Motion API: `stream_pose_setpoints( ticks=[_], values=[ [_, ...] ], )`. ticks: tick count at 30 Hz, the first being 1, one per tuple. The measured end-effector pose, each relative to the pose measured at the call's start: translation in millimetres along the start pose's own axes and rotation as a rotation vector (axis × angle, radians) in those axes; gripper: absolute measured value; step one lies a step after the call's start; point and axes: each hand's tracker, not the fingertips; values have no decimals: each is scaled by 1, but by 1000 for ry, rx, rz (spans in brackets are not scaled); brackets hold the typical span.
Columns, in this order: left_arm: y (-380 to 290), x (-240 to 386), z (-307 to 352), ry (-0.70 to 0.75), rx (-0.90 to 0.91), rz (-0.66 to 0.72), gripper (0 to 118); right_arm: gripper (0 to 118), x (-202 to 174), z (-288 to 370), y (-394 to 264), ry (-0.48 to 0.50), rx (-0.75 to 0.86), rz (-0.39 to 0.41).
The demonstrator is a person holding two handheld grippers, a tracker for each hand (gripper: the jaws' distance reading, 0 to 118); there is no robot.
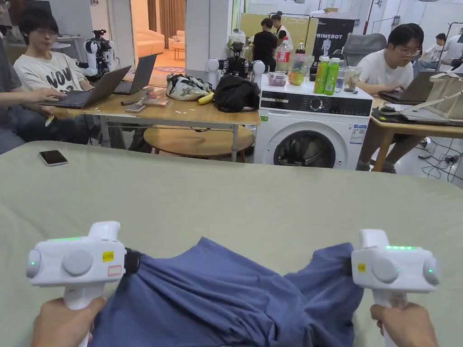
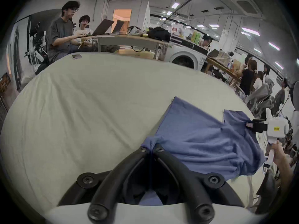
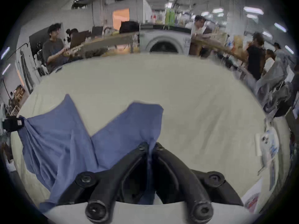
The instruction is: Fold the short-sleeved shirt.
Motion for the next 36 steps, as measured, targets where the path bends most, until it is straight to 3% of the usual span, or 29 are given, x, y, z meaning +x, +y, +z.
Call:
stream_pose_setpoints(
  ticks=[4,10,22,27,36],
  values=[
    [35,2,28,11,78,-13,0,2,24,36,42,-48,108,-53],
    [86,1,70,67,187,-18,0,2,45,76,92,-114,202,-45],
    [196,0,114,115,308,-35,0,2,20,117,176,-125,345,-32],
    [237,3,123,133,345,-50,0,2,20,121,221,-105,382,-81],
    [302,12,145,130,445,-53,0,2,18,137,295,-135,492,-58]
  ],
)
